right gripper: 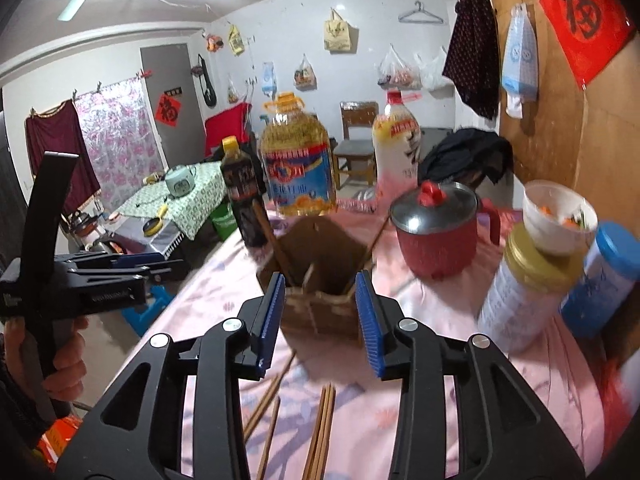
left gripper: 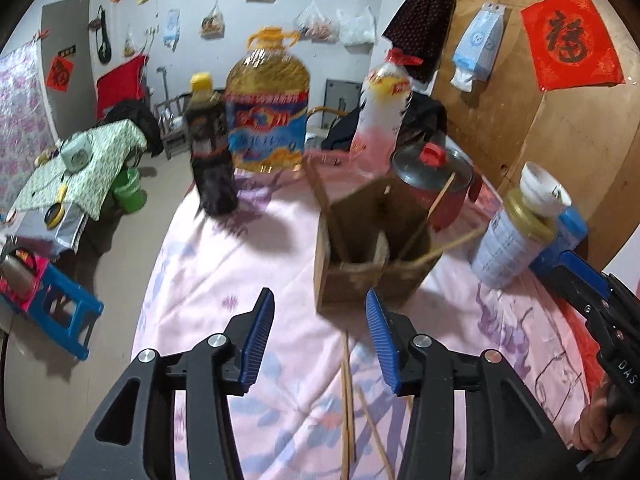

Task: Organize utensils
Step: 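Open both tools to drop the chopsticks into the holder and withdraw, then grasp a chopstick with the left tool while the right tool grasps another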

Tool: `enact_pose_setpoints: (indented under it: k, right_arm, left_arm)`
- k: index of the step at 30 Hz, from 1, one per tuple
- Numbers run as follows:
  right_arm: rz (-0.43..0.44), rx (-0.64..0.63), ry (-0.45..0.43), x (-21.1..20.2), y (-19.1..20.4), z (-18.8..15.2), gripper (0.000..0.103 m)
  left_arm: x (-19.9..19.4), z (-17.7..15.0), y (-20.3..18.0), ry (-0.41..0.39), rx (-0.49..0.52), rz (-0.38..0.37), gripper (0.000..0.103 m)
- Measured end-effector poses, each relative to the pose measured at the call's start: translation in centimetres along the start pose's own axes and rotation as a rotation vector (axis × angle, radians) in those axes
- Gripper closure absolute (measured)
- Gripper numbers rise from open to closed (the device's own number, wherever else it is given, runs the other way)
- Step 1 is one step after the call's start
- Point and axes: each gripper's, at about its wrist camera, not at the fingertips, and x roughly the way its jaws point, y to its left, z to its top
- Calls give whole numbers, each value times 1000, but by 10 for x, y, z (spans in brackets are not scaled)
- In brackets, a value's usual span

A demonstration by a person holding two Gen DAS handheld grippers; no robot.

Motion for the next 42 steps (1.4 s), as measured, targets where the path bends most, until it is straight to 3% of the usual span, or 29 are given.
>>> enact_pose_setpoints:
  k: [11, 19, 24, 35, 42]
  right_arm:
    - [-33, 29, 153, -1, -10, -82, 65]
    - [-78, 19, 330, 7, -18, -161, 65]
    - [-84, 22, 409, 12, -15, -192, 65]
    - [-88, 35, 449, 11, -18, -205, 65]
    - [-106, 43, 458, 5, -22, -210, 65]
  left_arm:
    - [19, -80, 26, 149, -44, 34, 55]
    - [39, -144, 25, 273, 11, 43, 54]
    - [49, -181, 19, 350, 50, 4, 54]
    - [53, -204, -16, 400, 148, -183, 55]
    - [69, -216, -26, 440, 178, -215, 67]
